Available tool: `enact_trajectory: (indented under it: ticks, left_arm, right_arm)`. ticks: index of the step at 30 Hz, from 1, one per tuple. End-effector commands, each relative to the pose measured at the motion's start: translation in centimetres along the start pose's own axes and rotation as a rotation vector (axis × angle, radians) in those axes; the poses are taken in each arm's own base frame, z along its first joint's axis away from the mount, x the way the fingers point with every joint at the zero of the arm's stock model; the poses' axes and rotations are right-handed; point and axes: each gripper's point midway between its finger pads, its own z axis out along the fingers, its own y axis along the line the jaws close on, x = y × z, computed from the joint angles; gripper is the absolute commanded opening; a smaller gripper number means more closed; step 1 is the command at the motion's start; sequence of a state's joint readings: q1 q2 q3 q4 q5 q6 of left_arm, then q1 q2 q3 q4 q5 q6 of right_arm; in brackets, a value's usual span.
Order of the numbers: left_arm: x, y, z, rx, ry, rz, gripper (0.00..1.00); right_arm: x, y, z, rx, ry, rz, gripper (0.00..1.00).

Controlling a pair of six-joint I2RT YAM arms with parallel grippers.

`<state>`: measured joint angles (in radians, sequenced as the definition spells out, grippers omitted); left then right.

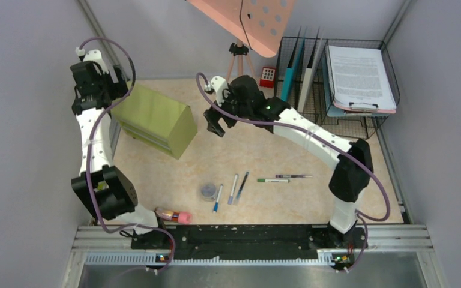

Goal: Organize the desk
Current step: Move the storage box to the center of the board.

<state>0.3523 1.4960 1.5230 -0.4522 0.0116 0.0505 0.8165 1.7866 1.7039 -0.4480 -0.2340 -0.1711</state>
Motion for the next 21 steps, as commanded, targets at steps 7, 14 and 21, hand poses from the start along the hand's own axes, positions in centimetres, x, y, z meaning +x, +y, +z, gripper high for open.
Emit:
enact_trajectory:
  ticks: [7,14,21]
  left_arm:
    - [-2.5,0.0,8.1,0.068,-0.034,-0.121,0.99]
    - [-0.5,-0.2,11.3,0.174,0.018,-0.270,0.98]
    - [3.7,-2.7,11.8,0.309,0.101,-0.283,0.93]
  right_arm:
    - [-2.0,1.8,5.7,-0.099,-0.030,0.083,0.93]
    - [-0.7,2.4,7.9,-0.136,-0.006,0.141,0.92]
    - [0.1,3.5,9.2,-0.182,0.005,0.148,0.90]
